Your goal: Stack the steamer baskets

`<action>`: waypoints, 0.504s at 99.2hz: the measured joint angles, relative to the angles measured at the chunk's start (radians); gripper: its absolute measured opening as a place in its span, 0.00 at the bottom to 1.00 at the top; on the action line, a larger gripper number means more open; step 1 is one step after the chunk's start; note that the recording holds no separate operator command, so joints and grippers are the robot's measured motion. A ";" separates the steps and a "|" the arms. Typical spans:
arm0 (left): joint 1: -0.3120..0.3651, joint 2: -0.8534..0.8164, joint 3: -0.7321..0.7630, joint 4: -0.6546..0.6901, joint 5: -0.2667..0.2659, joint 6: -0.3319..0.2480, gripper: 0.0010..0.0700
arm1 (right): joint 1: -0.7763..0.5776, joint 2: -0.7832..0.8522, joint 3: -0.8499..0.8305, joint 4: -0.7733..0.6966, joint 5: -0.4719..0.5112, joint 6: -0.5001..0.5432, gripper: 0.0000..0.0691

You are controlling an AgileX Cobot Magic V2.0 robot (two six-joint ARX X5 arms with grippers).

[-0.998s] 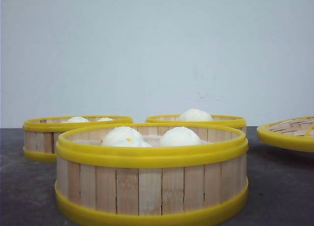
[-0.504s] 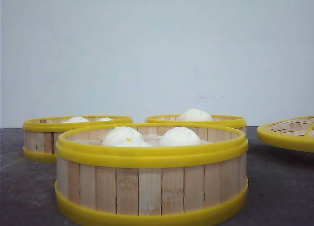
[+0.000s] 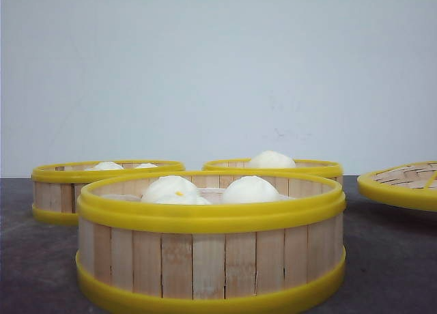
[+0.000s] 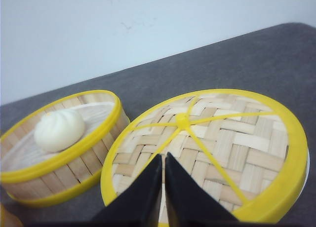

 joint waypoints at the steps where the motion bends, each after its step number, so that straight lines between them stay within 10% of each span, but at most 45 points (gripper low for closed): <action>1: 0.000 0.000 0.000 0.004 0.000 -0.005 0.02 | 0.000 0.000 0.000 0.001 0.003 0.008 0.01; 50: 0.000 0.190 0.309 0.000 0.093 -0.082 0.02 | 0.000 0.166 0.270 0.002 0.045 0.243 0.01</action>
